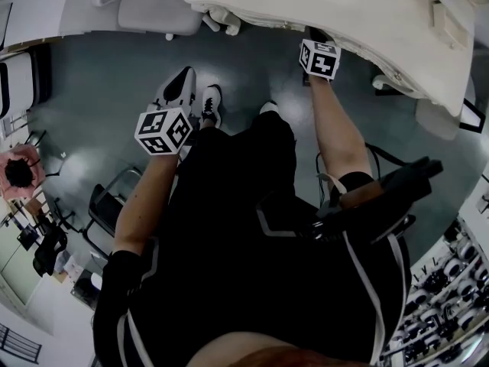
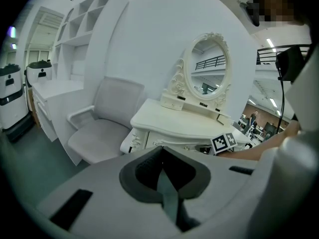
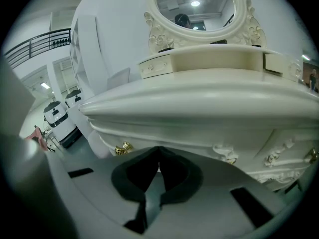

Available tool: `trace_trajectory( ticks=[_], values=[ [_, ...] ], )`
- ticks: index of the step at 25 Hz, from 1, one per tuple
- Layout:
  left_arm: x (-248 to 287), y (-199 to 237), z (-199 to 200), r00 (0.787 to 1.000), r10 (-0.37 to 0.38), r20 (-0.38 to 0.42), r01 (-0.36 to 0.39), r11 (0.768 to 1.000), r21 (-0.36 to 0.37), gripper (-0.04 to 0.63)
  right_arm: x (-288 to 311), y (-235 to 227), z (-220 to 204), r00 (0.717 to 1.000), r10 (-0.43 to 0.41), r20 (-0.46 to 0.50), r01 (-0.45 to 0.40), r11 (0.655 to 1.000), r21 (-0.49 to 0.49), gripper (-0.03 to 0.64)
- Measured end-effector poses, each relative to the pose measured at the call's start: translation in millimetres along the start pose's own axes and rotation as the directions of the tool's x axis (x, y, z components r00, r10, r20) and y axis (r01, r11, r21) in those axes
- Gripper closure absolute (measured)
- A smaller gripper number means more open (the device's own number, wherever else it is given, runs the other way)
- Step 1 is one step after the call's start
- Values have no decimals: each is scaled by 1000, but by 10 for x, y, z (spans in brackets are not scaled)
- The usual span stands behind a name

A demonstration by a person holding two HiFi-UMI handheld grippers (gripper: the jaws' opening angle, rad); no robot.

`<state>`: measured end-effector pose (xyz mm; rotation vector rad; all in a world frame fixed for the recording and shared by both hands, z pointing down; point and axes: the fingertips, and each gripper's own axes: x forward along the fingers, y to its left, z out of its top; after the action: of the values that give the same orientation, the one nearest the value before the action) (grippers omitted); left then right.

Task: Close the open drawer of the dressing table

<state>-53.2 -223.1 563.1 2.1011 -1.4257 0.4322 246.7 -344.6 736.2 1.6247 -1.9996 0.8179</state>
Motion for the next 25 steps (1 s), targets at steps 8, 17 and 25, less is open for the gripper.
trace_trajectory(
  ticks=[8, 17, 25],
  values=[
    [-65, 65, -4, 1000, 15, 6, -15, 1000, 2, 591, 35, -11, 3, 1000, -1, 7, 1, 1000, 29, 612],
    [-88, 82, -26, 1000, 17, 0, -17, 1000, 6, 591, 48, -36, 5, 1000, 16, 6, -16, 999, 46, 612],
    [-60, 49, 136, 1000, -23, 15, 23, 1000, 18, 591, -160, -53, 106, 999, -31, 29, 31, 1000, -4, 609]
  ],
)
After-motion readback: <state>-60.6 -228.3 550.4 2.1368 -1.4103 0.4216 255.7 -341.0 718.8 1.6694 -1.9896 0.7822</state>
